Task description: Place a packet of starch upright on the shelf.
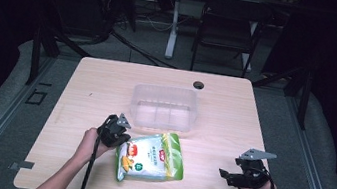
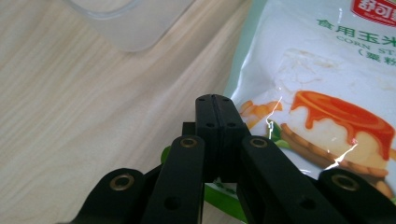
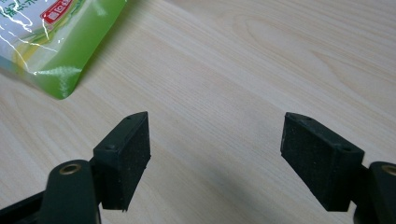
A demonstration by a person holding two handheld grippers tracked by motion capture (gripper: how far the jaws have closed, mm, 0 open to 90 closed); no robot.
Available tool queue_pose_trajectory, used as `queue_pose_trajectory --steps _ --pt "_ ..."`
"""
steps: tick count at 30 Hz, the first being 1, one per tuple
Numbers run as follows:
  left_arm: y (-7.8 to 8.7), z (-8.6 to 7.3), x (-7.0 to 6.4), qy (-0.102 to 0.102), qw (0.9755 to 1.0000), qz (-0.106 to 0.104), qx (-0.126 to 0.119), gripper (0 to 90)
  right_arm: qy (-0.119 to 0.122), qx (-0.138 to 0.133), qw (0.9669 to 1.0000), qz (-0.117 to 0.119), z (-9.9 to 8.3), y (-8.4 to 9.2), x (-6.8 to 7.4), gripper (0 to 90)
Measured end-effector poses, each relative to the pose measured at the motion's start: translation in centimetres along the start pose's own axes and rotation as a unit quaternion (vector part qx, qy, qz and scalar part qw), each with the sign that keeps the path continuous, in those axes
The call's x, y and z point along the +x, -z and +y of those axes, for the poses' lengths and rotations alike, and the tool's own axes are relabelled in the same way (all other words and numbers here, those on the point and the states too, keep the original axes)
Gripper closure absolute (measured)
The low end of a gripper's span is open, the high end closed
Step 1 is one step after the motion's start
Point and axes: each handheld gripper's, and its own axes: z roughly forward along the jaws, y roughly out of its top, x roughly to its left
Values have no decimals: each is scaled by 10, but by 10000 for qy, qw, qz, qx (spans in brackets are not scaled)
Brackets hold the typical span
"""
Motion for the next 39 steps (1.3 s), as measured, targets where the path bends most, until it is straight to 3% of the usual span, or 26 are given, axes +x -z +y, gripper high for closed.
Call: queue_pose_trajectory --steps 7,13,15,17,19,22,28,30,33,39 --pt "-1 -2 -1 96 9987 -508 -14 899 18 2 10000 21 0 -1 0 234" --pt "1 0 -3 -21 9988 -485 80 875 -1 -36 10000 7 0 0 0 233" --pt "5 3 3 -48 9984 -555 29 783 -4 -44 10000 6 0 1 -1 232" --pt "7 8 7 13 9981 -617 -21 629 -7 -54 10000 9 0 1 0 230" --pt "9 16 9 159 9953 -943 -171 450 11 -37 10000 30 1 0 0 228" --pt "8 26 3 35 9940 -1084 -172 305 51 -53 10000 21 1 0 1 223" --pt "-7 49 -9 -202 9917 -1271 -66 235 44 -94 9999 -11 2 2 1 209" --pt "-14 55 -11 -223 9909 -1330 -41 225 27 -115 9999 4 2 1 1 205" --pt "-23 62 -10 -167 9877 -1553 -77 193 36 -46 10000 55 2 1 1 201" --pt "-36 72 -12 -216 9866 -1616 36 183 50 -51 9999 80 2 0 2 201"
